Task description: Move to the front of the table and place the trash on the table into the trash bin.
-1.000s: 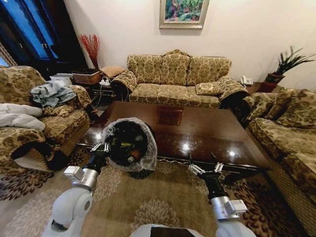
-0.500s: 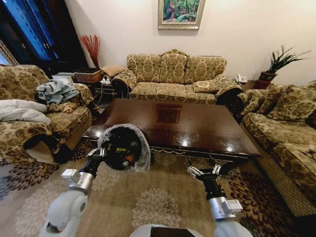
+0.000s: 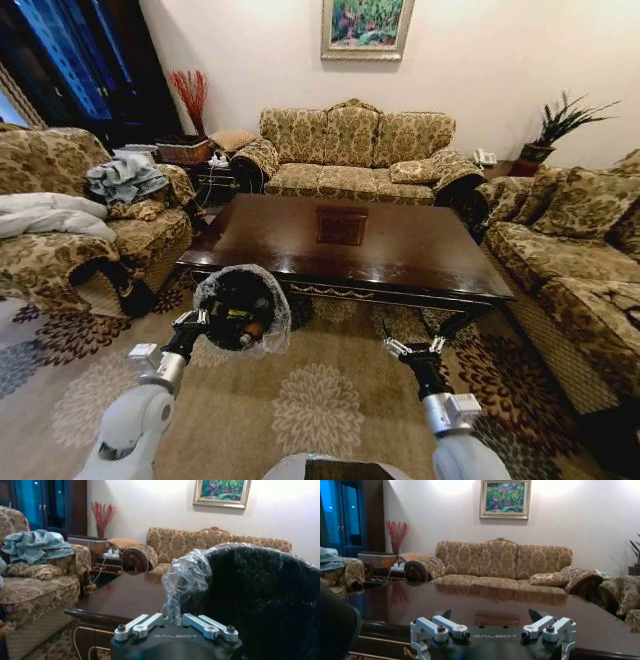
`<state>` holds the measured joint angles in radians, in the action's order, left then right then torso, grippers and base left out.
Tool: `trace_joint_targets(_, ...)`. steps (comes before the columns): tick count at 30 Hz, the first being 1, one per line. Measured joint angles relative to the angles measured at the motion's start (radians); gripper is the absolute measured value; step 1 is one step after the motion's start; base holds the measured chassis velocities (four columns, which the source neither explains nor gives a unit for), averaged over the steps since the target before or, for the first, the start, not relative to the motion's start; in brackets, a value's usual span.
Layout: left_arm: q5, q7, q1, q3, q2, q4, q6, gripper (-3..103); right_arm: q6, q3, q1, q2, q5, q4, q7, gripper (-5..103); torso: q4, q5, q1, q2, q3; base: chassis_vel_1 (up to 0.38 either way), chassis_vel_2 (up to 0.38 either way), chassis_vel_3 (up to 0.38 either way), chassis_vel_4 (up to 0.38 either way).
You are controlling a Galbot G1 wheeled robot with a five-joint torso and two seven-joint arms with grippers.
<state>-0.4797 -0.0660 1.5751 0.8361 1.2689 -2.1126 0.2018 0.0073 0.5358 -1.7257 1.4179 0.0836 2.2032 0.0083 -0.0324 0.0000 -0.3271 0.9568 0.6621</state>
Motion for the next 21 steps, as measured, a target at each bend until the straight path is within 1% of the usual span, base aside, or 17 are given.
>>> trace_joint_targets(6, 0.007, -0.001, 0.008, 0.004, 0.015, -0.01, 0.0, 2, -0.003, 0.007, 0.016, -0.001, 0.005, -0.013, -0.015, 100, -0.0002, 0.0001, 0.0, 0.0, 0.0, 0.115, -0.109, -0.104, 0.117)
trace_joint_targets(11, 0.01, -0.013, 0.042, 0.029, 0.035, -0.055, -0.017, 2, 0.028, 0.023, -0.018, 0.011, 0.007, -0.003, -0.048, 100, 0.0, 0.0, 0.0, 0.0, 0.0, 0.106, -0.108, -0.099, 0.101)
trace_joint_targets(12, 0.009, -0.017, 0.065, 0.044, 0.041, -0.072, -0.031, 2, 0.047, 0.033, -0.039, 0.017, 0.008, 0.007, -0.057, 100, 0.0, -0.0001, 0.0, 0.0, 0.0, 0.094, -0.113, -0.11, 0.101)
trace_joint_targets(13, 0.007, -0.02, 0.105, 0.066, 0.049, -0.1, -0.059, 2, 0.078, 0.048, -0.078, 0.026, 0.01, 0.027, -0.067, 100, 0.0001, -0.0001, 0.0, 0.0, 0.0, 0.094, -0.116, -0.138, 0.116)
trace_joint_targets(14, 0.007, -0.02, 0.105, 0.066, 0.049, -0.1, -0.059, 2, 0.078, 0.048, -0.078, 0.026, 0.01, 0.027, -0.067, 100, 0.0001, -0.0001, 0.0, 0.0, 0.0, 0.094, -0.116, -0.138, 0.116)
trace_joint_targets(15, 0.004, -0.02, 0.129, 0.078, 0.053, -0.116, -0.078, 2, 0.102, 0.06, -0.106, 0.032, 0.012, 0.042, -0.074, 100, 0.0, 0.0, 0.0, 0.0, 0.0, 0.119, -0.116, -0.138, 0.11)
trace_joint_targets(16, 0.002, -0.02, 0.162, 0.091, 0.061, -0.141, -0.107, 2, 0.142, 0.077, -0.141, 0.041, 0.018, 0.056, -0.088, 100, -0.0002, 0.0003, 0.0, 0.0, 0.0, 0.123, -0.113, -0.118, 0.145)
trace_joint_targets(17, 0.002, -0.02, 0.162, 0.091, 0.061, -0.141, -0.107, 2, 0.142, 0.077, -0.141, 0.041, 0.018, 0.056, -0.088, 100, -0.0002, 0.0003, 0.0, 0.0, 0.0, 0.123, -0.113, -0.118, 0.145)
trace_joint_targets(18, 0.002, -0.023, 0.16, 0.091, 0.062, -0.142, -0.096, 2, 0.139, 0.084, -0.141, 0.04, 0.027, 0.051, -0.096, 100, -0.0002, 0.0004, 0.0, 0.0, 0.0, 0.123, -0.123, -0.106, 0.145)
trace_joint_targets(20, 0.003, -0.031, 0.115, 0.083, 0.058, -0.12, -0.053, 2, 0.122, 0.084, -0.107, 0.038, 0.029, 0.021, -0.104, 100, 0.0, -0.0003, 0.001, 0.0, 0.0, 0.138, -0.13, -0.124, 0.139)
trace_joint_targets(21, 0.003, -0.031, 0.115, 0.083, 0.058, -0.12, -0.053, 2, 0.122, 0.084, -0.107, 0.038, 0.029, 0.021, -0.104, 100, 0.0, -0.0003, 0.001, 0.0, 0.0, 0.141, -0.136, -0.124, 0.139)
